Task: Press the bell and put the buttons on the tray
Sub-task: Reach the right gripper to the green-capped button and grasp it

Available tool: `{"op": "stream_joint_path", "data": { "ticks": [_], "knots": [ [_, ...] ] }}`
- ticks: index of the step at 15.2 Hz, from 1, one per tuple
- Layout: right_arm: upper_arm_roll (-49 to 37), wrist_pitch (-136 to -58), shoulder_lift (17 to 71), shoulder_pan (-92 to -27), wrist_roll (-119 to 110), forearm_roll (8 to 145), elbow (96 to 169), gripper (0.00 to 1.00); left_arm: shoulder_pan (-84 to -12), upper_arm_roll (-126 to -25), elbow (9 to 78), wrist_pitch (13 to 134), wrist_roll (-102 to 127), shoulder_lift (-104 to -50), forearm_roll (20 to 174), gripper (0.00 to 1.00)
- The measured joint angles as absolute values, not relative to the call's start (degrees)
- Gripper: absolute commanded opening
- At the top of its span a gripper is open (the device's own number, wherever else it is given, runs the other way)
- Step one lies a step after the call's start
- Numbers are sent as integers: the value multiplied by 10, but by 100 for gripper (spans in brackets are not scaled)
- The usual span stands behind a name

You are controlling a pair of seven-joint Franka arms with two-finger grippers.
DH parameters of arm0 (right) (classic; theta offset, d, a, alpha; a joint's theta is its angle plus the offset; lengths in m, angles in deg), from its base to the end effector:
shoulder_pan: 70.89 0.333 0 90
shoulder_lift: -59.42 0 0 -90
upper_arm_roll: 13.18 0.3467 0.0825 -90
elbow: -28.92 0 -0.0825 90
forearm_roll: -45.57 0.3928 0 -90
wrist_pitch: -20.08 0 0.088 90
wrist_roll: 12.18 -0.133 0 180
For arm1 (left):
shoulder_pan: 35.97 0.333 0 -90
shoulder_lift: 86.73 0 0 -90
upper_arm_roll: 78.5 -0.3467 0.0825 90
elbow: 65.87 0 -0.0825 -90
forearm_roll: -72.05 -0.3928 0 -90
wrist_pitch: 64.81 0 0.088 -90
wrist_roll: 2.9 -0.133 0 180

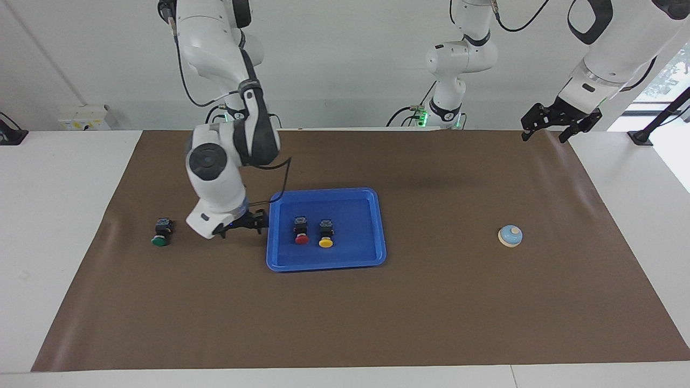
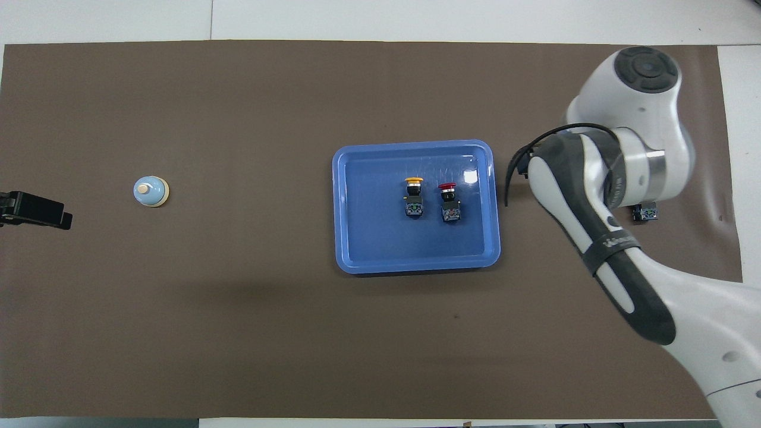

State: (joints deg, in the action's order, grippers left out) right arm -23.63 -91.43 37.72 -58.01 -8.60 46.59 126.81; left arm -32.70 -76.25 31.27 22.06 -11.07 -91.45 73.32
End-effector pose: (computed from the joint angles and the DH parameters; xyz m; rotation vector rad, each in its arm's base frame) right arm 0.6542 0.0397 0.3619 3.0799 0.1624 -0.2088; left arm 0.5244 0.0055 0.6103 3.1054 -0.1938 -0.1481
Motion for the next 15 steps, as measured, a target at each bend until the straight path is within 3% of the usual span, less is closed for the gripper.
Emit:
{"op": "stream_joint_path", "data": {
  "ticks": [4, 7, 10, 12, 13, 15],
  "knots": [
    [-236, -958, 390, -680, -4, 466, 1339, 100, -327, -763, 313, 221, -111, -915, 733, 100],
    [-236, -988, 397, -712, 44, 466, 1367, 100, -327, -763, 313, 221, -111, -915, 733, 100],
    [-236, -1075, 409, -741, 91, 466, 1431, 100, -327, -763, 313, 221, -111, -915, 733, 100],
    [-236, -1125, 413, -749, 111, 465, 1469, 29, -327, -763, 313, 221, -111, -915, 733, 100],
    [-235, -1136, 415, -749, 129, 465, 1477, 0, -327, -763, 313, 221, -111, -915, 733, 100],
    [-233, -1138, 423, -749, 161, 465, 1478, 0, -327, -763, 313, 221, -111, -915, 733, 100]
  ]
}}
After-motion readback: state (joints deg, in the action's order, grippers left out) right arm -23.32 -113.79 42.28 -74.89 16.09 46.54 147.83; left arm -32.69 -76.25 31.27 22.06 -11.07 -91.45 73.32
